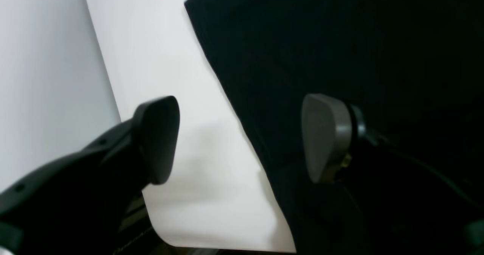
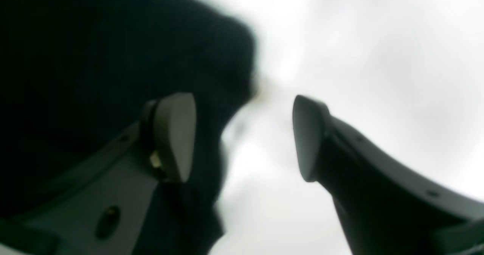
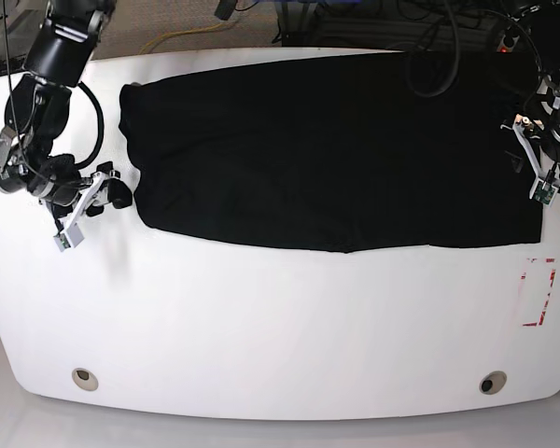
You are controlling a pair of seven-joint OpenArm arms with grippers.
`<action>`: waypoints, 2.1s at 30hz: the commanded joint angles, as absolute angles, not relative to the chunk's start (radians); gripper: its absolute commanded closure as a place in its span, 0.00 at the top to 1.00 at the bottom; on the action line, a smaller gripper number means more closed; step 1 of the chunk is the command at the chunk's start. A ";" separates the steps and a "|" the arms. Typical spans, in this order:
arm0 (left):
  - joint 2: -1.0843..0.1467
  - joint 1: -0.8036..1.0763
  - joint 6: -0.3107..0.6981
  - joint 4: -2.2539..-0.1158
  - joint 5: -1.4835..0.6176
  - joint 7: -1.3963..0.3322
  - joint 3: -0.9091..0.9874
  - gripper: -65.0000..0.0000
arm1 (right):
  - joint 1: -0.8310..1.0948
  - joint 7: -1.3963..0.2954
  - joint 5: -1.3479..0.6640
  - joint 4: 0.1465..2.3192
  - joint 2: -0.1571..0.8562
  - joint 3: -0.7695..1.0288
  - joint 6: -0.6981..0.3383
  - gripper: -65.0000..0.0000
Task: Fold the T-shirt properly
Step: 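Move both grippers to the shirt's opposite edge and grasp it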
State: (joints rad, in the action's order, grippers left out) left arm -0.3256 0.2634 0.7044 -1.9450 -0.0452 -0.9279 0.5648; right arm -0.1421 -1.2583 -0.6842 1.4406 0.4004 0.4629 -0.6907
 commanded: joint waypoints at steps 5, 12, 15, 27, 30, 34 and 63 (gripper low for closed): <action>-0.343 0.259 0.698 -1.929 -0.044 -0.918 0.572 0.72 | -0.300 -1.173 -0.545 1.251 0.401 0.466 -0.698 0.60; -0.344 0.236 0.698 -1.840 -0.044 -0.918 0.578 0.73 | -0.344 -1.061 -0.420 1.113 0.355 0.401 -0.698 0.60; -0.348 0.222 0.698 -1.814 -0.044 -0.918 0.578 0.73 | -0.341 -1.035 -0.417 1.089 0.334 0.383 -0.698 0.59; -0.354 0.091 0.698 -1.713 -0.044 -0.918 0.619 0.74 | -0.348 -1.024 -0.407 1.089 0.246 0.378 -0.698 0.39; -0.380 0.039 0.698 -1.662 -0.044 -0.918 0.619 0.74 | -0.348 -1.001 -0.407 1.089 0.246 0.377 -0.698 0.17; -0.383 -0.076 0.698 -1.554 -0.044 -0.917 0.622 0.74 | -0.348 -0.998 -0.409 1.092 0.254 0.351 -0.698 0.02; -0.490 -0.475 0.466 -0.668 -0.050 -0.558 0.444 0.91 | -0.318 -0.998 -0.415 1.171 0.257 0.334 -0.698 0.00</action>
State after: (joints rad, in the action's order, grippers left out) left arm -0.4782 -0.4316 0.4599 -0.6769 -0.0368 -0.5629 0.4728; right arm -0.3008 -1.0084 -0.4007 1.1213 0.2413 0.3321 -0.6964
